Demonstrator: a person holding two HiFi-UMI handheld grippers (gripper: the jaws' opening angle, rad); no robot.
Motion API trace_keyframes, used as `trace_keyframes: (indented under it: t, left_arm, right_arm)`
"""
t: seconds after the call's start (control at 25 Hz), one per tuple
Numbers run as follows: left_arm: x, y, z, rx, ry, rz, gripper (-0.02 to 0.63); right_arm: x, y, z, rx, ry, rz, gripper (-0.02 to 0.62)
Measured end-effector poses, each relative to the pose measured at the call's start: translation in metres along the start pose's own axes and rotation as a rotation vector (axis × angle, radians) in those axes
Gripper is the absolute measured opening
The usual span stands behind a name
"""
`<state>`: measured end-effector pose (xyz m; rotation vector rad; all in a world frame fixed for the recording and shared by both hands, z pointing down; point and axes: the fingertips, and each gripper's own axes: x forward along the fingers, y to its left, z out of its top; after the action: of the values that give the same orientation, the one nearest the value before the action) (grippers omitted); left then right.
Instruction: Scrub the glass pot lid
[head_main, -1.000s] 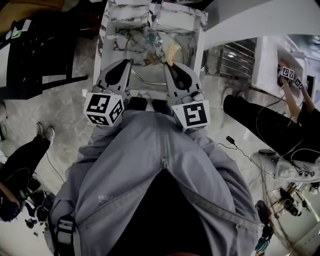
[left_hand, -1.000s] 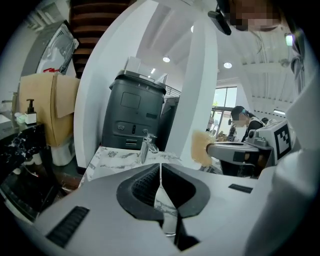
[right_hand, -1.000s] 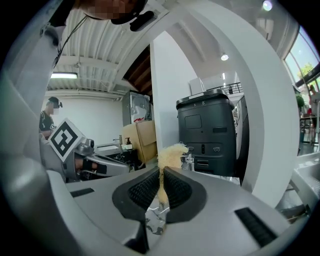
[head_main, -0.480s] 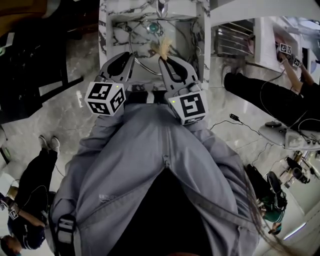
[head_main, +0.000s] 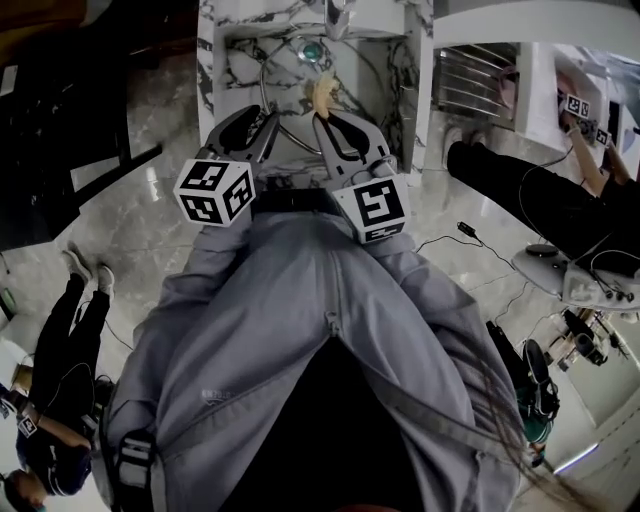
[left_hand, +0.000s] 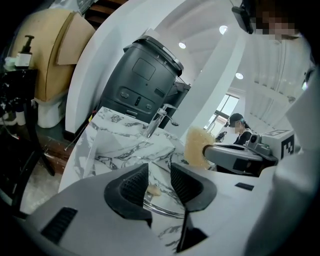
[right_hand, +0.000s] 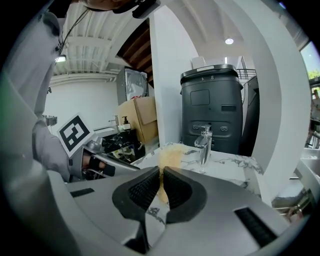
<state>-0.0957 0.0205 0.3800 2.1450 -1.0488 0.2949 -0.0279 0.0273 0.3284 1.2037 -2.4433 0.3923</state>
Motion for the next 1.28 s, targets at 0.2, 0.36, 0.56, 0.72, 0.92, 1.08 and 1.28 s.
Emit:
trace_keyframes:
  t: [0.2, 0.36, 0.56, 0.72, 0.92, 1.08, 1.28]
  left_arm:
    - [0.027, 0.015, -0.015, -0.029, 0.062, 0.038, 0.143]
    - [0.04, 0.029, -0.032, -0.09, 0.126, 0.077, 0.164]
    - [0.061, 0.044, -0.045, -0.174, 0.189, 0.092, 0.2]
    - [0.075, 0.054, -0.054, -0.247, 0.233, 0.102, 0.212]
    - [0.082, 0.07, -0.057, -0.266, 0.265, 0.146, 0.212]
    - [0.087, 0.078, -0.067, -0.317, 0.32, 0.172, 0.216]
    - [0.096, 0.078, -0.078, -0.312, 0.373, 0.189, 0.221]
  right_arm:
    - [0.024, -0.011, -0.015, -0.008, 0.017, 0.052, 0.041]
    - [0.044, -0.017, -0.029, -0.012, 0.031, 0.095, 0.041]
    - [0.066, -0.031, -0.047, -0.012, 0.05, 0.117, 0.041]
    - [0.085, -0.038, -0.066, -0.029, 0.093, 0.153, 0.041]
    - [0.109, -0.047, -0.086, -0.059, 0.158, 0.221, 0.041]
    - [0.125, -0.057, -0.092, -0.094, 0.185, 0.24, 0.041]
    - [0.14, -0.063, -0.096, -0.145, 0.203, 0.267, 0.041]
